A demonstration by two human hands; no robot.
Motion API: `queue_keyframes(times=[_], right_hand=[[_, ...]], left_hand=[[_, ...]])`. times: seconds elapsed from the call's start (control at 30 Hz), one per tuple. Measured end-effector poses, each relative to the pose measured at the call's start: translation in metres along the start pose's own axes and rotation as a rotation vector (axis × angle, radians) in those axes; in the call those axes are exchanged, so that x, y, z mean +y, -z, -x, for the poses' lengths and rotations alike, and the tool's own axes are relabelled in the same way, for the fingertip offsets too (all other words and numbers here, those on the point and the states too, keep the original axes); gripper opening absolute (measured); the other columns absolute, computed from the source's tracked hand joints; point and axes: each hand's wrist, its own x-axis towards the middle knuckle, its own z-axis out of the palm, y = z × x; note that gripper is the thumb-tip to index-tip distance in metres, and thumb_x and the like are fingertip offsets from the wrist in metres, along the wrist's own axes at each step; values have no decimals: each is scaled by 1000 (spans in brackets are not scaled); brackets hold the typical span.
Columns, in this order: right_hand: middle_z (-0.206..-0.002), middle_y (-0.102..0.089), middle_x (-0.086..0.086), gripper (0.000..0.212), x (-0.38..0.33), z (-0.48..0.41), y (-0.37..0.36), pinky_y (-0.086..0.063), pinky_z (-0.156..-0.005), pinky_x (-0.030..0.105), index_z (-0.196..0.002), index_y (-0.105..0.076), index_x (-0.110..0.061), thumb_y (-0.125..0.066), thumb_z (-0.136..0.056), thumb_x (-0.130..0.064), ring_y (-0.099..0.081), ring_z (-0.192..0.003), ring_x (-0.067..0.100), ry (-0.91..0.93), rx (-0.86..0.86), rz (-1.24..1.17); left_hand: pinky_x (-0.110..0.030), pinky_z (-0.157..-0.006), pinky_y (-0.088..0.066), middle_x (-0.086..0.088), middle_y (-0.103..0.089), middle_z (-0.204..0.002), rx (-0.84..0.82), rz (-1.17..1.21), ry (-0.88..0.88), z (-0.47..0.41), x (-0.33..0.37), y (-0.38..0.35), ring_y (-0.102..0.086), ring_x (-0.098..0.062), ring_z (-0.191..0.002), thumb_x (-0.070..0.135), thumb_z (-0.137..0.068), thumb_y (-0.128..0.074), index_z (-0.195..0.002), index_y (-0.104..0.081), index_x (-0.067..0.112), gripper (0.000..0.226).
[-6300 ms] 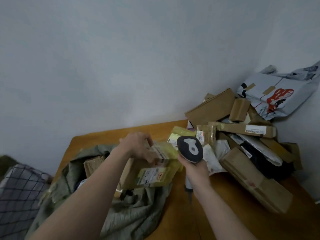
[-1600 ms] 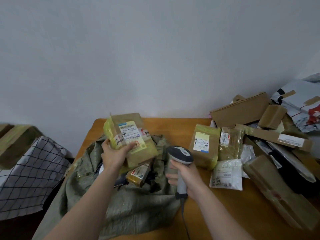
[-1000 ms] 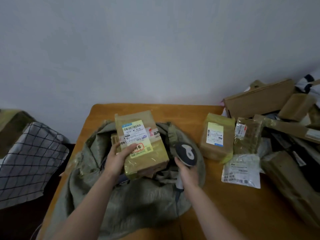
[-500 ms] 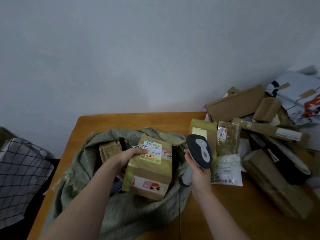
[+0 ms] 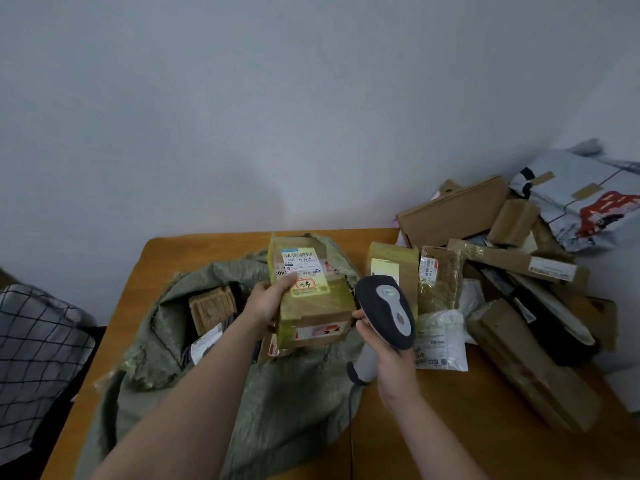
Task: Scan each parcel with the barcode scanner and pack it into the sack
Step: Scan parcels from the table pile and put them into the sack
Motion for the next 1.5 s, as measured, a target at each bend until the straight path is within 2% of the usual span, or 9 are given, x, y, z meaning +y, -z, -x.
queue_keyframes(times=[0.3, 0.5, 0.57, 0.77, 0.93, 1.1, 1.23, 1.4, 1.5], right_hand=[[-115, -76, 9, 46, -8, 4, 25, -51, -103, 41, -117, -74, -2, -80, -74, -17, -69, -112, 17, -83, 103, 35], [-121, -74, 5, 33, -12, 2, 35, -51, -98, 32, -120, -73, -7, -76, -87, -8, -65, -117, 16, -117, 110, 29], [-121, -74, 4, 35, -13, 3, 35, -50, -102, 35, -122, -73, -7, -77, -87, -10, -65, -116, 14, -115, 110, 23], [-127, -71, 4, 50, -6, 2, 38, -46, -109, 42, -127, -69, -10, -82, -82, -24, -60, -122, 18, -131, 125, 51], [-129, -70, 0, 69, 0, 7, 27, -47, -109, 48, -128, -70, -15, -91, -70, -45, -60, -122, 18, -193, 75, 109], [-128, -68, -3, 54, 6, 12, 18, -45, -110, 51, -128, -69, -20, -87, -79, -33, -59, -121, 18, -253, 67, 108], [-130, -68, -4, 76, 4, 16, 16, -45, -112, 50, -131, -68, -18, -93, -65, -48, -58, -123, 17, -242, 66, 80], [-128, -71, -2, 74, 1, 18, 23, -45, -112, 50, -129, -69, -15, -94, -65, -45, -60, -123, 17, -221, 80, 63], [-129, -71, 2, 82, 0, 19, 28, -45, -112, 51, -131, -68, -11, -94, -61, -44, -60, -124, 20, -226, 106, 36]], left_hand=[[-39, -74, -62, -2, -64, -113, 99, 243, -189, -5, -14, -34, -73, -24, -93, 39, -76, -91, -131, -46, 21, 73], [-36, -73, -63, -8, -70, -115, -6, 285, -98, -7, -25, -62, -74, -23, -93, 44, -81, -86, -125, -51, 16, 63], [-27, -63, -58, -5, -70, -109, -42, 199, -71, -2, -31, -72, -72, -19, -89, 46, -87, -81, -123, -53, 13, 57], [-38, -76, -55, -4, -67, -114, 113, -537, -237, -21, -64, -56, -63, -21, -93, 39, -90, -78, -120, -50, 15, 48], [-37, -82, -54, 1, -60, -123, 99, -482, -212, -21, -81, -43, -64, -20, -103, 50, -84, -82, -131, -45, 19, 67], [-36, -92, -53, -1, -52, -139, 49, -292, -248, -13, -74, -58, -58, -20, -109, 33, -79, -90, -154, -32, 21, 96], [-52, -102, -52, -17, -30, -160, -1, -509, -200, -9, -62, -74, -52, -42, -132, 68, -53, -92, -159, -10, 47, 136], [-56, -113, -44, -23, 9, -167, 17, -619, -63, -5, -50, -101, -34, -54, -145, 89, -51, -76, -162, 4, 44, 143], [-62, -112, -42, -23, 12, -167, 46, -631, -39, -14, -53, -106, -29, -58, -145, 90, -49, -75, -159, 6, 49, 143]])
